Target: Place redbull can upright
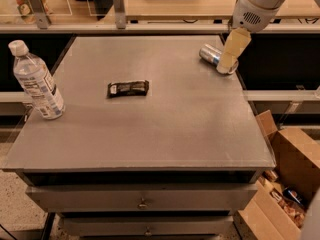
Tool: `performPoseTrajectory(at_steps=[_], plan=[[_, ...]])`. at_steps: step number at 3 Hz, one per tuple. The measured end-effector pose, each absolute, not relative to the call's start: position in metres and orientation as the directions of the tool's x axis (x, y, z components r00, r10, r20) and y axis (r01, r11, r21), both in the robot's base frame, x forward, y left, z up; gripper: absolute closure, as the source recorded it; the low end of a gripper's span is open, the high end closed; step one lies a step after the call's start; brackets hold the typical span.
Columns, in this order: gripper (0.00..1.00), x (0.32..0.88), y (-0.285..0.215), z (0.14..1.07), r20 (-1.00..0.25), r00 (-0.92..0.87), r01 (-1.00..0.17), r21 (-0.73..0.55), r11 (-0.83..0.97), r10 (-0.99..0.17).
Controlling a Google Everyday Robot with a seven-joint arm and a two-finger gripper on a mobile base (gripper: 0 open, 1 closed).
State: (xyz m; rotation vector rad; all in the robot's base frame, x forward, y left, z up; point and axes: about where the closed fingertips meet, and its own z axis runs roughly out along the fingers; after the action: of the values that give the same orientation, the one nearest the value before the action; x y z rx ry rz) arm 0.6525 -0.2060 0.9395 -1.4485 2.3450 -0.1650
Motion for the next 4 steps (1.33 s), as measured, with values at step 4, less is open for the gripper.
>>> performPoseTrajectory(at_steps=[4], plan=[[0.0, 0.751, -0.194, 0.872, -0.422, -0.511, -0.746, -0.217, 0.63, -0.749]])
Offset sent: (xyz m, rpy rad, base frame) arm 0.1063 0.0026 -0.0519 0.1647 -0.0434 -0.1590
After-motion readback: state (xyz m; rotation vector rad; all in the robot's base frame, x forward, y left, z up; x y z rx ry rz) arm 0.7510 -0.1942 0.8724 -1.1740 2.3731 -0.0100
